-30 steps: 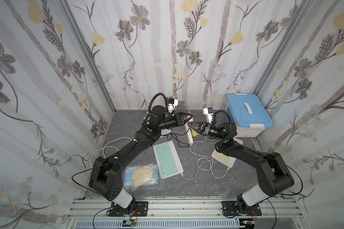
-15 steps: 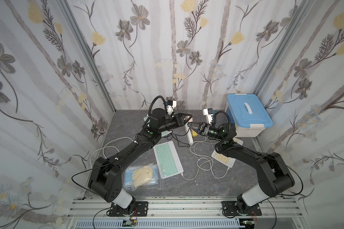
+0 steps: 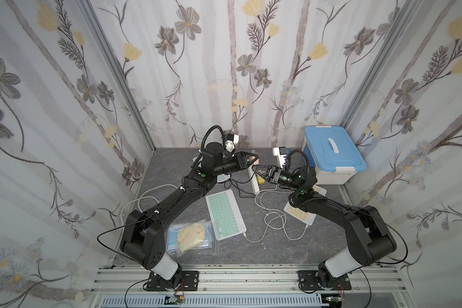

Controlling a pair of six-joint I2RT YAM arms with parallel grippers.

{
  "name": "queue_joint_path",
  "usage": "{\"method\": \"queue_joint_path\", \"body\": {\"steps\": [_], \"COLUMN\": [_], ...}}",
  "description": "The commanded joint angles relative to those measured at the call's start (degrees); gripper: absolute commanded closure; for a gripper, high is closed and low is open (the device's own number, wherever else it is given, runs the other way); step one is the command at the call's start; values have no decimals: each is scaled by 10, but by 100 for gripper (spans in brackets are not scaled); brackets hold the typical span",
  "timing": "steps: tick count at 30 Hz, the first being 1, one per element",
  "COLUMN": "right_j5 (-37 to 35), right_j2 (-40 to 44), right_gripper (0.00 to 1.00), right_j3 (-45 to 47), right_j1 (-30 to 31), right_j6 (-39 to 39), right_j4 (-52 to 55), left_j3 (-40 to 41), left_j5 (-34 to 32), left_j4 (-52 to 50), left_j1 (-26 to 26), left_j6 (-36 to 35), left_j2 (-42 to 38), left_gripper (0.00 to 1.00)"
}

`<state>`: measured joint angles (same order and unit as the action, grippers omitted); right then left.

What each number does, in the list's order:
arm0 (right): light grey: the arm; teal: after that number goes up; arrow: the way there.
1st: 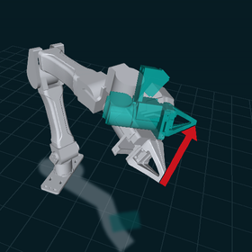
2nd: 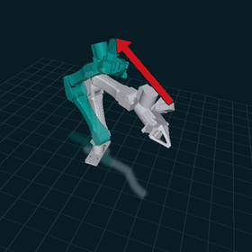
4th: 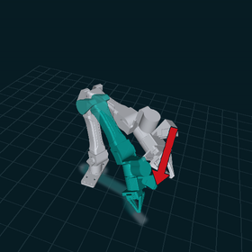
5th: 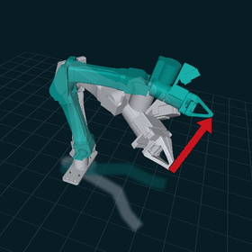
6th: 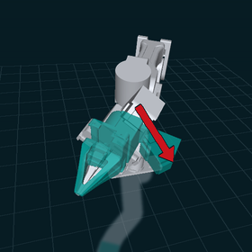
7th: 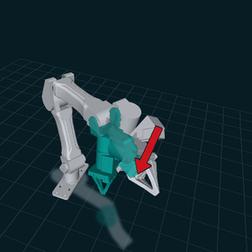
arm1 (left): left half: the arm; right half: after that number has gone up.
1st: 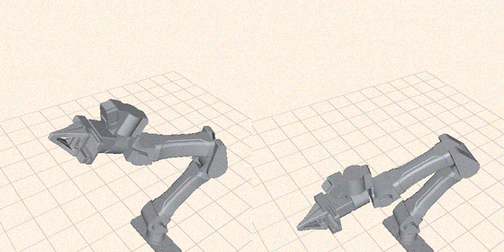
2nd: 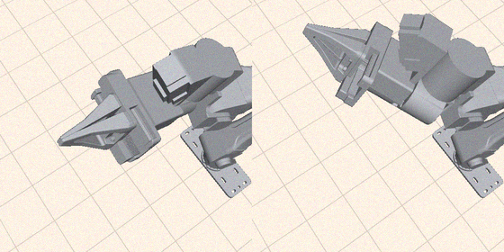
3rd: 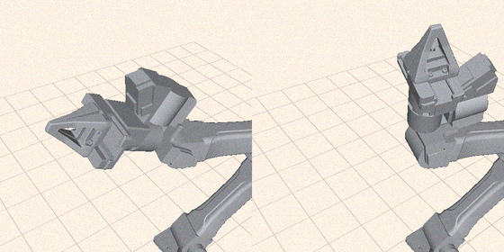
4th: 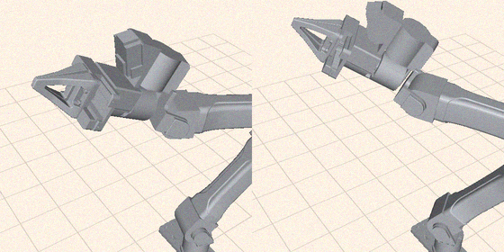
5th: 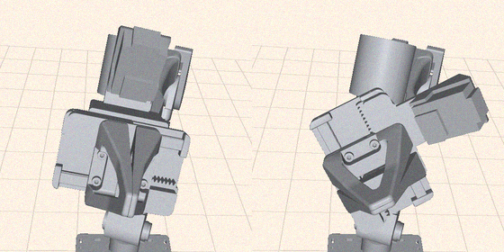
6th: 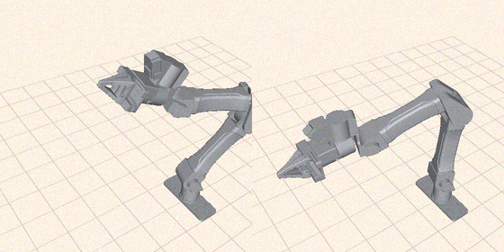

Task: Unplug the wireless keyboard
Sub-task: Remove the power cord from the plug.

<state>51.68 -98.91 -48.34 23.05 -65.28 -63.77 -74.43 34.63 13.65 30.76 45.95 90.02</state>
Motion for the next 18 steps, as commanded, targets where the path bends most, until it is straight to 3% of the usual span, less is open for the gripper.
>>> {"method": "queue_joint_path", "body": {"steps": [1, 8, 18], "right_j5": [79, 77, 76], "right_j2": [-2, 28, 18], "right_gripper": [100, 100, 100], "right_j3": [10, 47, 49], "right_j1": [10, 12, 11], "right_j6": [44, 101, 118], "right_j4": [63, 120, 137], "left_j3": [-42, -47, -9], "left_j5": [-52, -47, -63], "left_j4": [69, 85, 67], "left_j1": [-10, -28, -46], "left_j6": [13, 40, 31], "left_j2": [14, 31, 0], "left_gripper": [100, 100, 100]}}
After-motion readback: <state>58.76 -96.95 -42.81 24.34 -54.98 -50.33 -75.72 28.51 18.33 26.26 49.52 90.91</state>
